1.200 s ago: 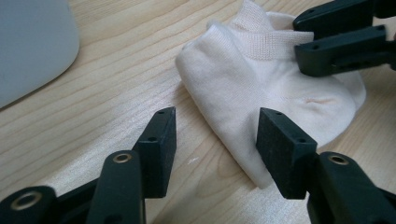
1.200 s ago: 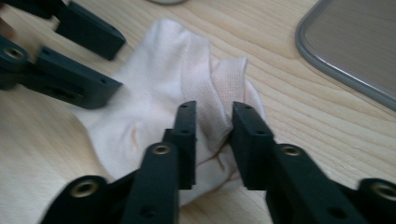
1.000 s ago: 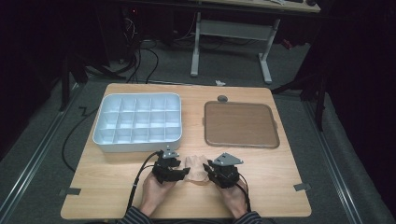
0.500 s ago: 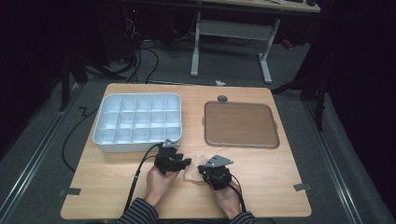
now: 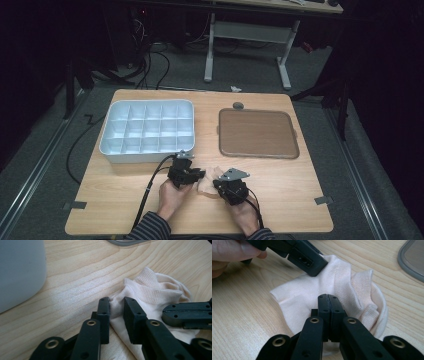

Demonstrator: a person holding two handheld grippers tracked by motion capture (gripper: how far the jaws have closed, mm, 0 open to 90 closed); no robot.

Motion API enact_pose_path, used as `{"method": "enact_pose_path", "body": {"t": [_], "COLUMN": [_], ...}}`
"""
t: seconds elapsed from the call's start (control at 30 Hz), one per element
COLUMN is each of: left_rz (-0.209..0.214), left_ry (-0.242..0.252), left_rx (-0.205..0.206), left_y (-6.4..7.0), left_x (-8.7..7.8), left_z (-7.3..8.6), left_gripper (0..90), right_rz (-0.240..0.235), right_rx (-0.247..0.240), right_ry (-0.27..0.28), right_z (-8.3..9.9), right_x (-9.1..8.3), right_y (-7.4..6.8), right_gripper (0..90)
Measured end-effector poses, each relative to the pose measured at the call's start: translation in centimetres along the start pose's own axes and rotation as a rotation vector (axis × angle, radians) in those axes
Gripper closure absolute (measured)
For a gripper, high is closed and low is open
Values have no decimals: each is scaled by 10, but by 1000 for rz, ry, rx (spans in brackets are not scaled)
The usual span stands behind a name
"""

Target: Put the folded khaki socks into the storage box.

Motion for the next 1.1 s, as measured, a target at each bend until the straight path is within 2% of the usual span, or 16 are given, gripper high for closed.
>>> {"method": "enact_pose_path", "body": {"t": [0.1,0.17,0.33,0.5,0.53,0.57,0.63,0.7,0.9,1.1], "left_rz": [12,18,55,109,118,118,123,127,136,141], "left_ry": [9,9,22,50,49,49,49,54,49,54], "left_rx": [0,7,-4,-4,-3,-3,-4,-9,-1,-9], "left_y": [0,0,-1,3,3,3,3,3,3,1], "left_x": [-1,-1,-4,-14,-15,-15,-17,-19,-24,-31], "left_z": [0,0,-1,-2,-2,-2,-2,-2,-1,-1], "left_gripper": [830,846,856,858,858,857,858,858,858,858], "right_rz": [-2,-1,0,-14,-16,-12,-17,-33,-17,9], "right_rx": [-1,-7,-10,-15,-28,-43,-44,-13,5,17], "right_ry": [0,0,-1,-8,-10,-14,-16,13,49,7], "right_z": [0,0,2,2,2,1,1,-4,-16,-19], "right_x": [0,0,-1,-3,-3,-3,-4,-7,-9,2], "right_y": [0,0,0,-2,-3,-5,-6,-4,1,5], "right_gripper": [897,897,897,895,890,880,867,857,895,898]}}
Point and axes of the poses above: each handheld gripper's, and its own axes: x roughly forward along the jaws, z roughly out of its underside, y roughly to its right, the point moved 2 cm from there along x, roughly forward along the jaws, and after that the axes turned 6 degrees about -z, right-handed, at the moved point
